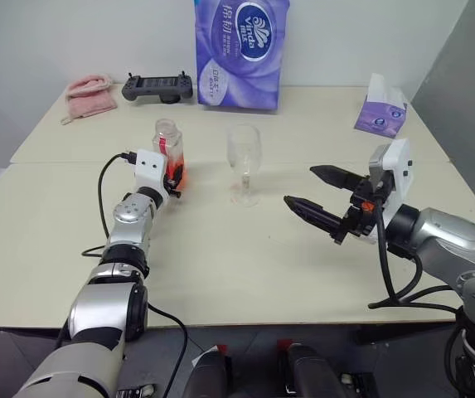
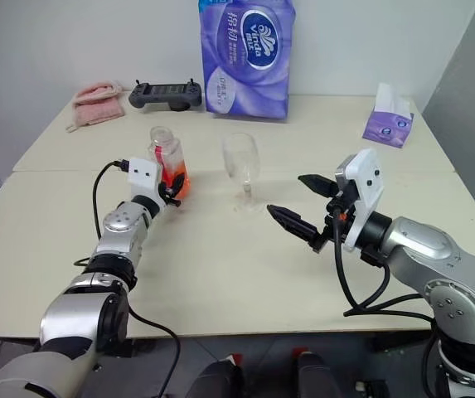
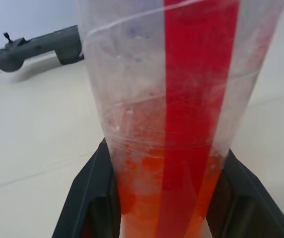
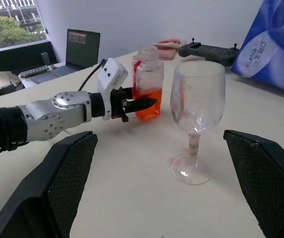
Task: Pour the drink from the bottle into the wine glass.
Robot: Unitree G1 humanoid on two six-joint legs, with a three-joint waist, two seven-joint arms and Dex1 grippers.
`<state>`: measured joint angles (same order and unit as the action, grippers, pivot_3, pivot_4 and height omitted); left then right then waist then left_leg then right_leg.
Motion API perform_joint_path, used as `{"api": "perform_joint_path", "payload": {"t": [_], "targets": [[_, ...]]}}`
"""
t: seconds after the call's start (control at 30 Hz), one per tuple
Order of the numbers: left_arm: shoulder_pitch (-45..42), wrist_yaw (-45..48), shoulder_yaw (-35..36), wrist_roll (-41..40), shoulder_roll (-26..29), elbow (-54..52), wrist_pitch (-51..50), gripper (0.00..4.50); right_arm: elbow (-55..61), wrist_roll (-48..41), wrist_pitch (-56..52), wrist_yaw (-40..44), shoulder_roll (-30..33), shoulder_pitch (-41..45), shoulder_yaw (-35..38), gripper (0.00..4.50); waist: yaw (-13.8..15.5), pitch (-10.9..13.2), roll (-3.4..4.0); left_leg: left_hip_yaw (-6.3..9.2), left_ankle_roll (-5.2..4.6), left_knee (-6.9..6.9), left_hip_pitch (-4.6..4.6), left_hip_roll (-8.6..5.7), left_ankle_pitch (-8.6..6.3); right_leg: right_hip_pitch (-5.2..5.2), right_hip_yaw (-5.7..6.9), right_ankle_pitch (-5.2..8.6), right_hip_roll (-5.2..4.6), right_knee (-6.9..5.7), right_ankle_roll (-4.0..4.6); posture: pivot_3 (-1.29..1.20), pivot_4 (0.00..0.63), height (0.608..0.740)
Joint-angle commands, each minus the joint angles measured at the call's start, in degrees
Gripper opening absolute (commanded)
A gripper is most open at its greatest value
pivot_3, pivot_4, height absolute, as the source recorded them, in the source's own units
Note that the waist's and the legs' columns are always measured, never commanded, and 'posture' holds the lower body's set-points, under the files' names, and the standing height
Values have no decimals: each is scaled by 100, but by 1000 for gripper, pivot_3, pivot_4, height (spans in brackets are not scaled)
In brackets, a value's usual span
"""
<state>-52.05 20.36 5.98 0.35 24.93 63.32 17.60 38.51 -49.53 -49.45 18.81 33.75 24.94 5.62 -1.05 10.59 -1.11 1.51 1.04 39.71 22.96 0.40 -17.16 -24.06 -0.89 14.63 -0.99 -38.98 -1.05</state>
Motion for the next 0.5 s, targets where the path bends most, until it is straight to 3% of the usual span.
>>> {"api": "perform_joint_path", "payload": {"t": [0.03,0.5], "targets": [[-433,42,-327,407,263,-490,369,1704,-138,588,558,-5,-162,201,-184,4500,1,0,-1,-1,0,0,0,-1,0,0,0,0,5,0,0,0,150,740],[-1393,591,-1306,1458,947,-562,1174,1704,-867,2031,2399,611,-930,214,-713,4500,-4,1,-1,-4,0,-1,0,-3,0,-4,-4,0,18,-1,-1,0,150,740]]}}
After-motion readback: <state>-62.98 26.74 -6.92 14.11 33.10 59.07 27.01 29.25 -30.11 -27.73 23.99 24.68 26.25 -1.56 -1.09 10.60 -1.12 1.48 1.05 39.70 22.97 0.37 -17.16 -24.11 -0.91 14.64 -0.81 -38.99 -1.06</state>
